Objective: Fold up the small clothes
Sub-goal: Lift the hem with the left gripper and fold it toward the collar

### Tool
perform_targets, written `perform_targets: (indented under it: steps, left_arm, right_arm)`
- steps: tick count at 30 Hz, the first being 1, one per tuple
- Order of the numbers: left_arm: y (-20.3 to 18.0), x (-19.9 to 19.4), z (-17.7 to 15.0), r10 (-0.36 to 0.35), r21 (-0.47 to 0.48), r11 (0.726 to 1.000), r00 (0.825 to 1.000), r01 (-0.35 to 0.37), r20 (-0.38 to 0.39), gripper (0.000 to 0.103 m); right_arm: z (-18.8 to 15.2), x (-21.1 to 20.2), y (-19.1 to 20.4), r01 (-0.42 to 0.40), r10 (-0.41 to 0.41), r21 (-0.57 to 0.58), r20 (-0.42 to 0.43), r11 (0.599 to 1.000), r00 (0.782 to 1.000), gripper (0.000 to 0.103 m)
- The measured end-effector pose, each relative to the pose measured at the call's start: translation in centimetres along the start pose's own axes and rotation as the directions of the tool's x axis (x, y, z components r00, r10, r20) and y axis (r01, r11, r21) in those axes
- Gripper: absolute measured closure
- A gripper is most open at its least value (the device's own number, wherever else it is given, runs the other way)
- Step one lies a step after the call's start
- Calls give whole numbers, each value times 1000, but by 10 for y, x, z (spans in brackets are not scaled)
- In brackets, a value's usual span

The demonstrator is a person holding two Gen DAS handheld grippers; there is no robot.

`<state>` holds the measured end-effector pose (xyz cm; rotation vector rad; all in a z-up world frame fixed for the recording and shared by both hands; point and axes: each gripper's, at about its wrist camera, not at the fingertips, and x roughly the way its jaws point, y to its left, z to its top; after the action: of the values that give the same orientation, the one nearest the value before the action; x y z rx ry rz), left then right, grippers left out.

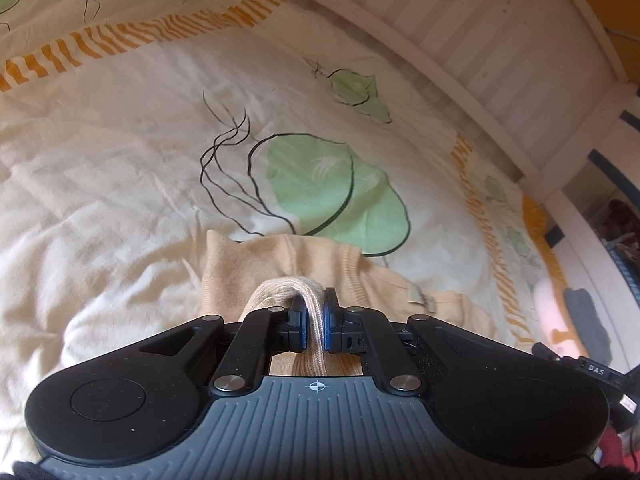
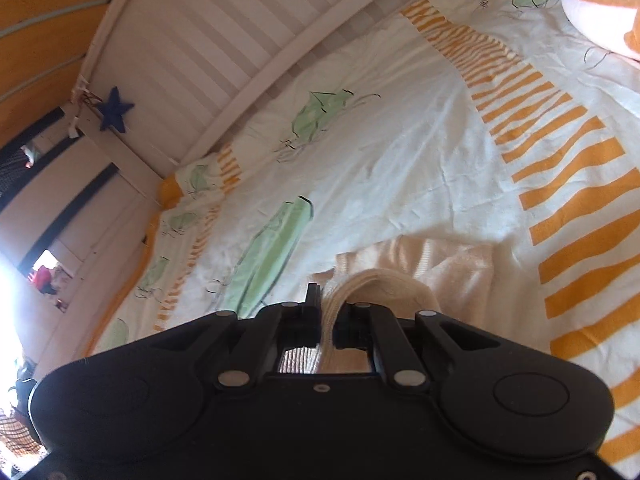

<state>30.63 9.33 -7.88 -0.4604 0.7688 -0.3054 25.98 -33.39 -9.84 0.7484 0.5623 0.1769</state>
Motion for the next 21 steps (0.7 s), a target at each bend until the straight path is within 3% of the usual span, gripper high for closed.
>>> perform_targets:
  steps: [10,14,16,18,19,20,21]
  left_arm:
    - [10,33,4,29,8,1000,999,-29,-19,94]
    - [12,41,5,7,9,1000,1000,-7,-28,91]
    - [13,44,8,-24,11,1000,999,24,-48,77]
    - [13,45,13,-67,17,998,996,68,-53,49]
    - [10,42,15,-68,28,997,997,69,-43,40]
    - [7,38,16,-50,47,998,999,51,-18,19]
    - [3,33,17,-26,73,997,1000,25,16,2]
  right_arm:
    - [-2,28,-21,66,-65,41,-24,997,998,90]
    - [0,37,-27,74,-72,66,-34,995,997,89]
    - [1,39,-29,73,-70,76,-38,994,997,89]
    - [2,39,-29,76,-74,67,-37,995,997,87]
    - [3,38,-27,80,-79,57,-28,995,996,83]
    - [4,35,-25,87,-86,45,-14,995,996,75]
    - [5,31,-23,93,-93,30,7,995,996,53]
